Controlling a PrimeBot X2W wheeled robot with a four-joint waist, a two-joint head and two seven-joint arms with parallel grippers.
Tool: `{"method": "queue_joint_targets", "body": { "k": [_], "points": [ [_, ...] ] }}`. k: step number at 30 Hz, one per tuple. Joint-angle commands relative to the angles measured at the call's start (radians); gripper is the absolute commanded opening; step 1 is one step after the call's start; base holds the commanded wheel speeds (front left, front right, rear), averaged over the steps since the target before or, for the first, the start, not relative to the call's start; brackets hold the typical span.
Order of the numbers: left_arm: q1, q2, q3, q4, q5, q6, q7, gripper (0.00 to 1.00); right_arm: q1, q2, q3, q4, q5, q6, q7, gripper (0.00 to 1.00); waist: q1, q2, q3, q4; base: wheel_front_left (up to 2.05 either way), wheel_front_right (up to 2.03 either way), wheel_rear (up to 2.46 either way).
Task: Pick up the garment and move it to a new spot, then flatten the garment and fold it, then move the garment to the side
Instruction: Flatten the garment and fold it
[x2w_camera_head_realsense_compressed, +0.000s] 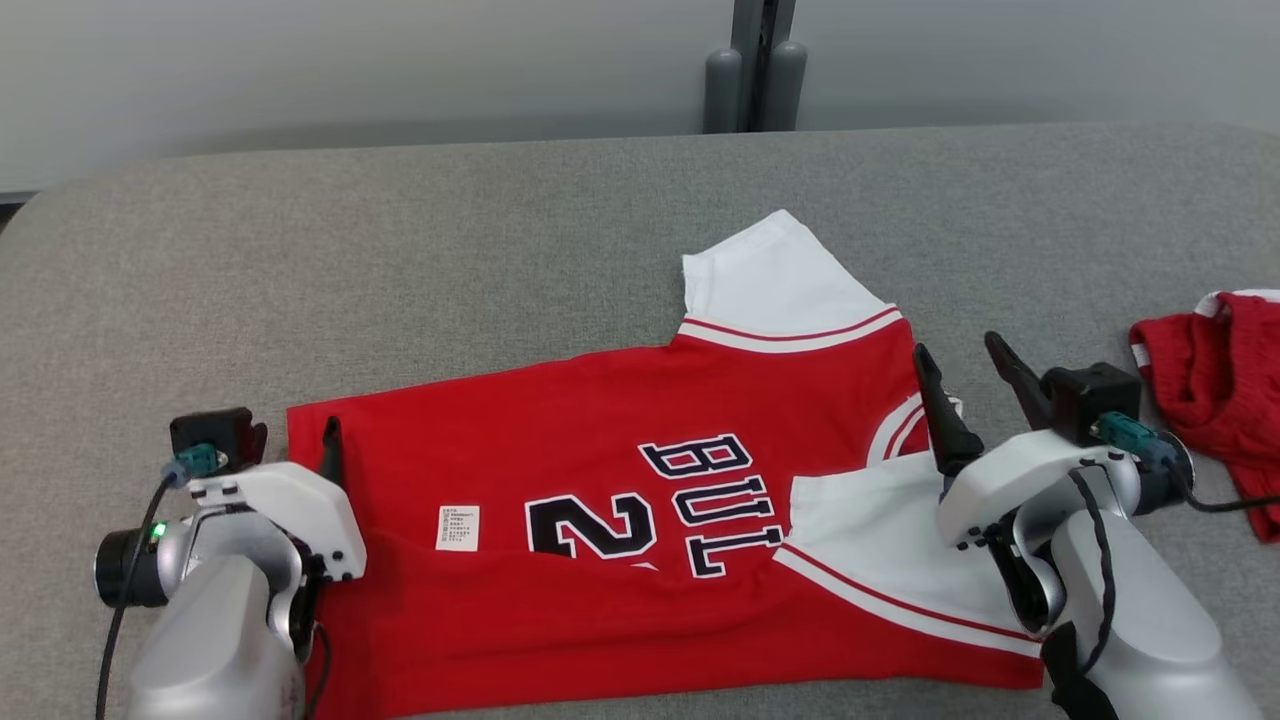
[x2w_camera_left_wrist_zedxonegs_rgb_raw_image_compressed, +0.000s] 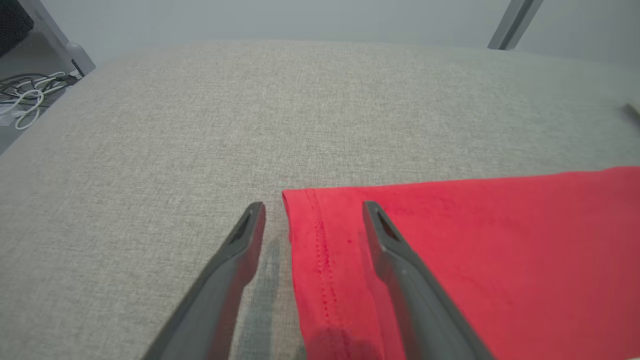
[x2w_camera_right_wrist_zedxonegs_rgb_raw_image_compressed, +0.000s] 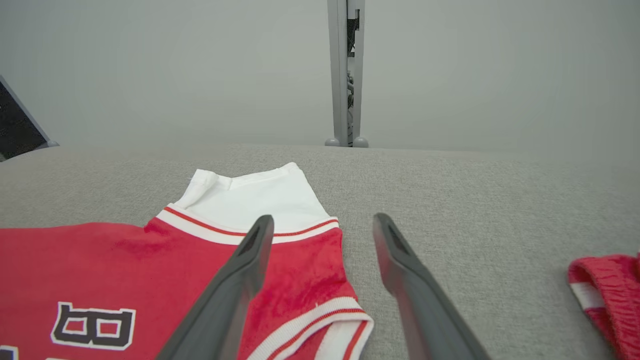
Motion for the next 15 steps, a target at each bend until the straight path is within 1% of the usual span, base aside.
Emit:
{"method": "queue_joint_targets", "body": {
  "k": [1, 7, 8, 9, 10, 11, 12, 15],
  "points": [
    [-0.032, 0.01, -0.003, 0.016, 0.004, -0.003, 0.007, 1.0, -0.019, -0.003, 0.009, 0.011, -0.001, 0.0, 0.0, 1.0, 0.0, 0.0, 0.024, -0.005, 0.0, 0.0, 0.0],
    [-0.143, 0.012, -0.019, 0.122, 0.004, -0.008, 0.067, 1.0, -0.128, -0.012, 0.049, 0.079, 0.019, 0.0, 0.011, 1.0, 0.0, 0.0, 0.08, 0.005, 0.0, 0.0, 0.0],
    [-0.158, 0.01, -0.021, 0.134, 0.003, -0.008, 0.068, 0.95, -0.148, -0.014, 0.057, 0.089, 0.023, 0.0, 0.018, 1.0, 0.0, 0.0, 0.088, 0.008, 0.0, 0.0, 0.0],
    [-0.171, 0.007, -0.027, 0.144, 0.006, -0.011, 0.065, 0.87, -0.169, -0.019, 0.067, 0.1, 0.025, 0.0, 0.028, 1.0, 0.0, 0.0, 0.096, 0.013, 0.0, 0.0, 0.0],
    [-0.181, 0.003, -0.028, 0.15, 0.003, -0.016, 0.053, 0.68, -0.191, -0.024, 0.078, 0.11, 0.029, 0.0, 0.036, 1.0, 0.0, 0.0, 0.103, 0.017, 0.0, 0.0, 0.0],
    [-0.191, 0.001, -0.031, 0.156, 0.004, -0.014, 0.039, 0.37, -0.216, -0.028, 0.087, 0.116, 0.031, 0.0, 0.044, 1.0, 0.0, 0.0, 0.111, 0.023, 0.0, 0.0, 0.0],
    [-0.199, -0.002, -0.038, 0.164, 0.009, -0.015, 0.028, 0.0, -0.239, -0.037, 0.098, 0.127, 0.032, 0.0, 0.056, 1.0, 0.0, 0.0, 0.117, 0.03, 0.0, 0.0, 0.0],
    [-0.227, -0.018, -0.055, 0.181, 0.013, -0.023, -0.007, 0.0, -0.31, -0.051, 0.122, 0.165, 0.047, 0.0, 0.106, 1.0, 0.0, 0.0, 0.138, 0.056, 0.0, 0.0, 0.0]
  ]
}}
